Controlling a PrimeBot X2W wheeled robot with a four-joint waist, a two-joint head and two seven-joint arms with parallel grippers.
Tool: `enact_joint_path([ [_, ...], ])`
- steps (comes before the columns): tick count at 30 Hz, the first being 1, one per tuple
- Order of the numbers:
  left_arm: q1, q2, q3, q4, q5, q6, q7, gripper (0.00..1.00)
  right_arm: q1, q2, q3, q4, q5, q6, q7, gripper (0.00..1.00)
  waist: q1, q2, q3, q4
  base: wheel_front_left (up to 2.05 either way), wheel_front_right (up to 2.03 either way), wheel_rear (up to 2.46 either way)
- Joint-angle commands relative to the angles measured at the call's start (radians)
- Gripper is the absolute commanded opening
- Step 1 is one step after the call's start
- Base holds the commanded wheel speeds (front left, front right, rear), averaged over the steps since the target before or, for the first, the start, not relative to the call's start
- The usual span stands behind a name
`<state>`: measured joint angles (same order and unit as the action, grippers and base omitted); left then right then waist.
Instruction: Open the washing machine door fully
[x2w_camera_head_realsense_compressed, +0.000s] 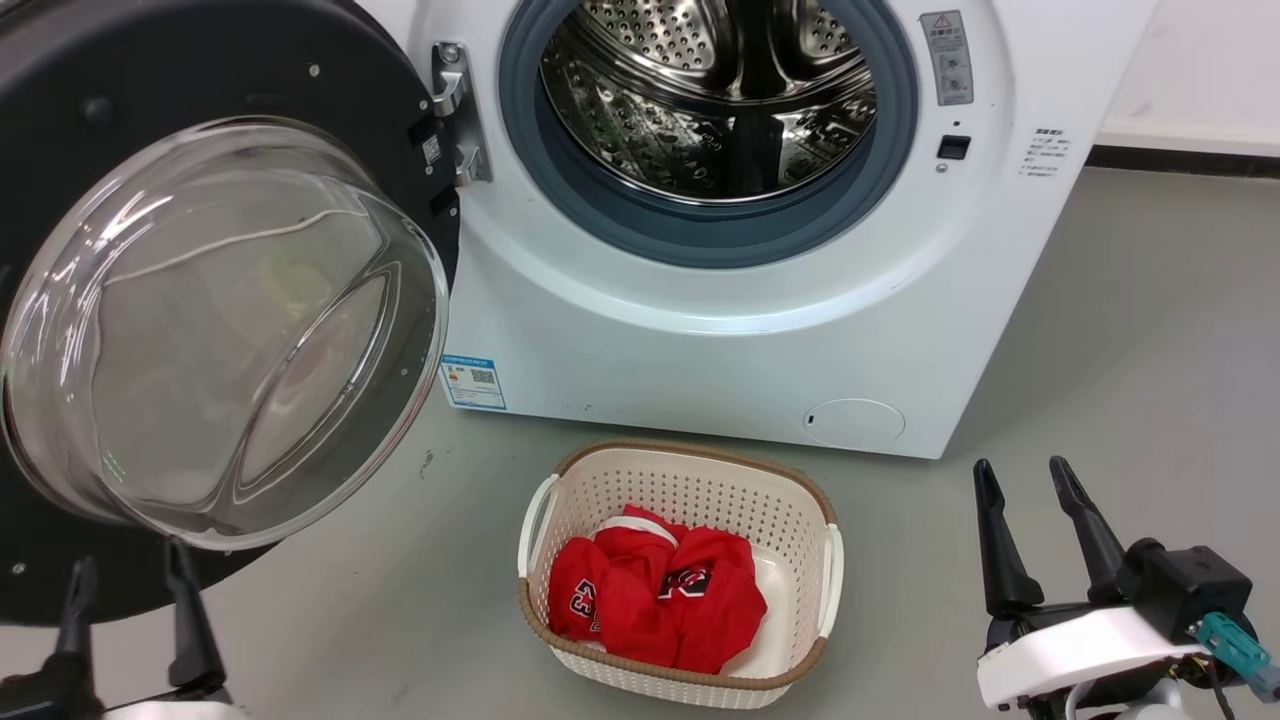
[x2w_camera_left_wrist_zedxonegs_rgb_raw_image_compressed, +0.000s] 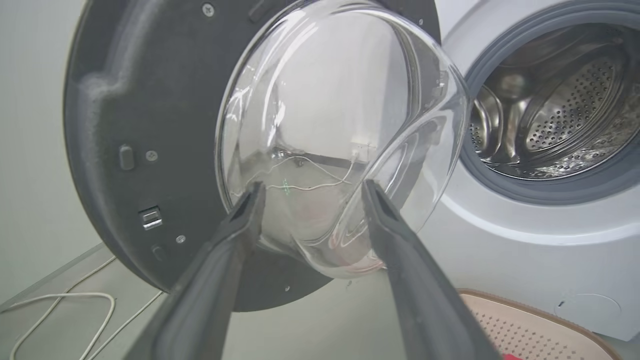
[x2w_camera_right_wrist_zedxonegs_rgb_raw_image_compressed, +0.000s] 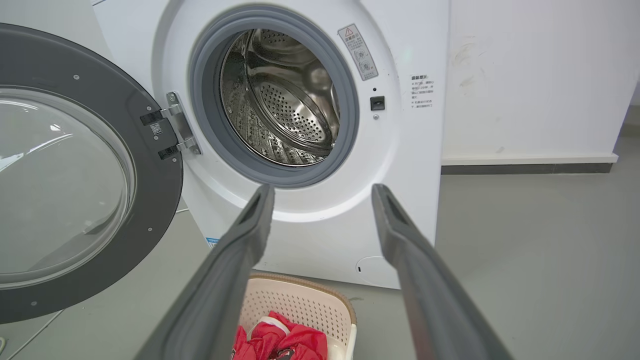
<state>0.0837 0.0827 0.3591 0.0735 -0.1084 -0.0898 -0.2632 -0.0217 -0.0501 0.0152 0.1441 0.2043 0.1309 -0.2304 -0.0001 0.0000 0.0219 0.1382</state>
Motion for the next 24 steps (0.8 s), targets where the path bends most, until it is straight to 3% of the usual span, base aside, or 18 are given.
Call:
enact_joint_path([
  [1, 0.011, -0.005, -0.014, -0.016, 0.007, -0.006, -0.002, 1.0, 0.01, 0.0, 0.001, -0.01, -0.006, 0.0, 0.001, 1.0, 0.0001, 0.0, -0.006, -0.006, 0.0, 0.0, 0.0],
  [14, -0.087, -0.026, -0.24, -0.057, 0.003, -0.031, -0.002, 1.0, 0.02, 0.0, -0.024, -0.124, -0.099, 0.0, 0.047, 1.0, 0.0001, 0.0, -0.007, -0.116, 0.0, 0.0, 0.0],
  [24, -0.105, -0.029, -0.297, -0.029, 0.009, -0.025, -0.002, 1.0, 0.038, 0.0, -0.025, -0.141, -0.098, 0.0, 0.067, 1.0, 0.0001, 0.0, -0.003, -0.174, 0.0, 0.0, 0.0],
])
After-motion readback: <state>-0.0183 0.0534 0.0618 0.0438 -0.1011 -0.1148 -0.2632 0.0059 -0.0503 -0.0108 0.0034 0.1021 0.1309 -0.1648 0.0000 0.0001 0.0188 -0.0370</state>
